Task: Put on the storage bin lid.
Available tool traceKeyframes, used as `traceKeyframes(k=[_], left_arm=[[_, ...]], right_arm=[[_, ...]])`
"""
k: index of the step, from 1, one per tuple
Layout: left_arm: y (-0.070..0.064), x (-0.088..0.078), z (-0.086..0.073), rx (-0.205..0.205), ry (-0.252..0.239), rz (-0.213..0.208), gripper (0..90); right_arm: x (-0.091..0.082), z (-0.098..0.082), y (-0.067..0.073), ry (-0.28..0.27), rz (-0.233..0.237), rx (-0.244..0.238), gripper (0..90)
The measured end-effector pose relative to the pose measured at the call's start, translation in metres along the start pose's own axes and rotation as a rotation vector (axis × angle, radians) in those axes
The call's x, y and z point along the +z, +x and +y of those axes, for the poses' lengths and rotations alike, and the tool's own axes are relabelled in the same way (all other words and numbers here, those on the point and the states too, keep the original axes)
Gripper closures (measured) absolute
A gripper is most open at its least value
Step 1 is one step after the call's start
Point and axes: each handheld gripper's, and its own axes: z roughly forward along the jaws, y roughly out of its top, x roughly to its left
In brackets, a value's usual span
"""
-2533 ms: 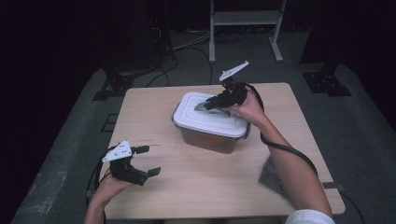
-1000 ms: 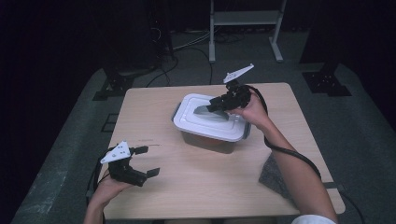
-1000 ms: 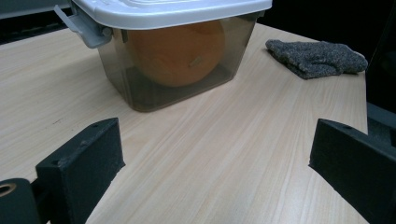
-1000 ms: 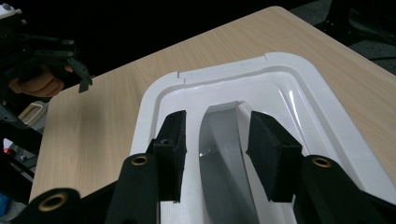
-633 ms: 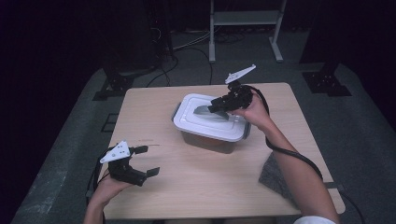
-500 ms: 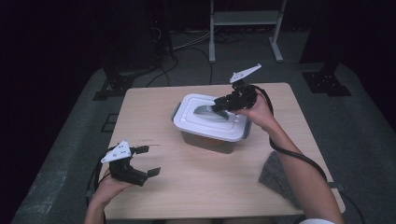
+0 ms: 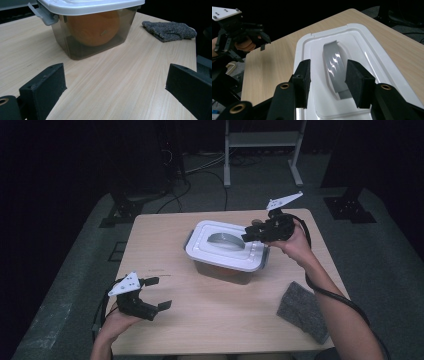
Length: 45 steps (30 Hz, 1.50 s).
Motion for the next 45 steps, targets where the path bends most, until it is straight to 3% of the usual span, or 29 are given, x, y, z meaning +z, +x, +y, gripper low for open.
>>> traceKeyframes(k=[24, 45], left_arm=[[0.000, 0.004, 0.001, 0.004, 0.001, -0.012, 2.1], [-0.002, 0.007, 0.000, 0.006, 0.015, -0.013, 2.0]], right_arm=[[-0.056, -0.047, 0.007, -0.016, -0.059, 0.059, 50.8], [-0.078, -0.096, 0.007, -0.003, -0.091, 0.134, 47.7]])
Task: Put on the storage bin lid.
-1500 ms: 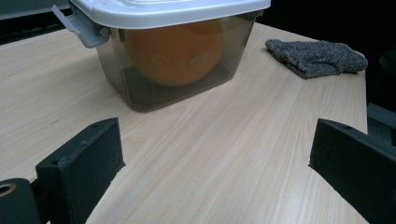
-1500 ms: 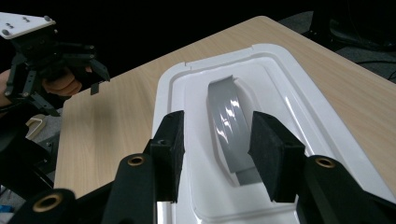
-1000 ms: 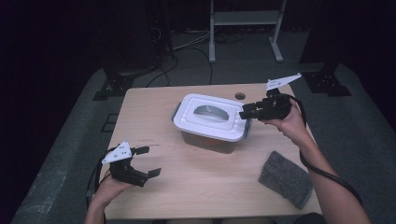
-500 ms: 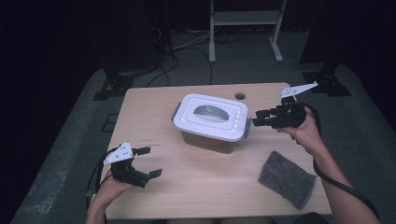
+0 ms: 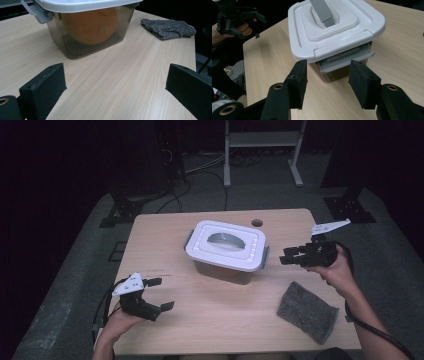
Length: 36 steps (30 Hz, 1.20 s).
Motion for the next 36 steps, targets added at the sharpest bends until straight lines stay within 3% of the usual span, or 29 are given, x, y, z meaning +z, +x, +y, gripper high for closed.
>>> traceKeyframes(k=[14, 36], left_arm=[[0.000, 0.000, 0.000, -0.003, 0.004, 0.004, 2.1], [0.000, 0.000, 0.002, -0.005, -0.018, -0.002, 2.1]], right_arm=[[-0.002, -0.042, -0.008, 0.001, 0.003, 0.075, 47.4], [-0.004, -0.083, -0.002, -0.004, 0.017, 0.120, 46.0]])
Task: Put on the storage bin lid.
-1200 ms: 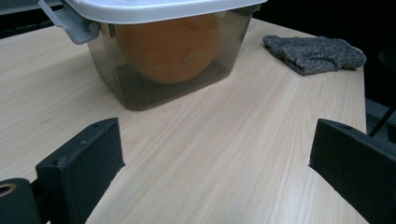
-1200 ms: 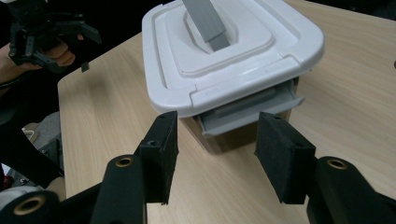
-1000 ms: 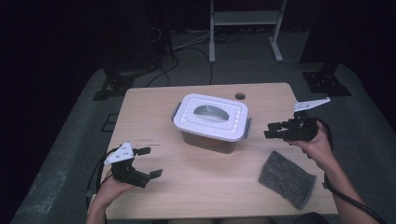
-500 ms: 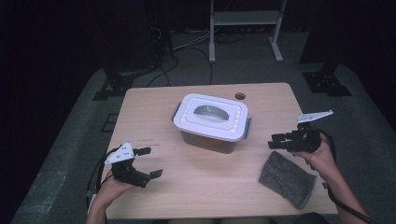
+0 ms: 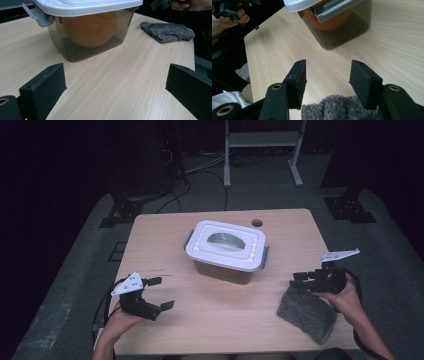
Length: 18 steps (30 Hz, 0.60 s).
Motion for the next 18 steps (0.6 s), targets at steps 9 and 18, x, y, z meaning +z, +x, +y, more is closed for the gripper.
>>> traceKeyframes(k=[9, 18], left_arm=[[0.001, 0.001, 0.000, -0.001, -0.002, -0.001, 2.1], [0.000, 0.003, 0.000, -0.001, 0.002, -0.001, 2.1]], right_arm=[[-0.004, -0.015, 0.001, -0.013, 0.000, 0.023, 45.9], [-0.010, -0.035, 0.002, -0.023, -0.003, 0.043, 44.4]])
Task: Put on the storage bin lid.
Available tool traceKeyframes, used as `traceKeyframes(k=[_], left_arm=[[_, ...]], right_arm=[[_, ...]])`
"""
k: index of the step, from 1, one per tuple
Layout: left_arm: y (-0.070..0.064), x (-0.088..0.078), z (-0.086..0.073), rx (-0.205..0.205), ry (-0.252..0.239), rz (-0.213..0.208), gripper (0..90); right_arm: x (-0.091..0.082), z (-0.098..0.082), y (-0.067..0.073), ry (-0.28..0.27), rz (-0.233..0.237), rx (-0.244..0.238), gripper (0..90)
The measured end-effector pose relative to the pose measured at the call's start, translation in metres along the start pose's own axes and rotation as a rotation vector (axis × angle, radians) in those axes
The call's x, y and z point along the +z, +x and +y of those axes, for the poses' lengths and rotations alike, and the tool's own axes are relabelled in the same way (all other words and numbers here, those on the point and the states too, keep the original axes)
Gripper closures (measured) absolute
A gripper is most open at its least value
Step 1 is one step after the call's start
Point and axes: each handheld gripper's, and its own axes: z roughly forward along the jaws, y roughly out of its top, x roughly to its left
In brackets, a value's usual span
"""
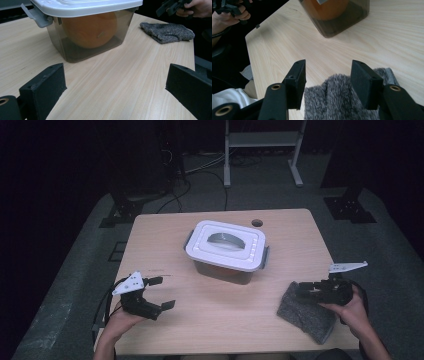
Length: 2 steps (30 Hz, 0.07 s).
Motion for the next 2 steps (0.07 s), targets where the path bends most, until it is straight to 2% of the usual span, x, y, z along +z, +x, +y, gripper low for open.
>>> traceKeyframes(k=[2], left_arm=[[-0.0002, 0.0012, 0.0005, 0.002, 0.002, 0.000, 2.1]], right_arm=[[-0.0004, -0.0035, 0.0001, -0.007, 0.002, 0.006, 43.2]])
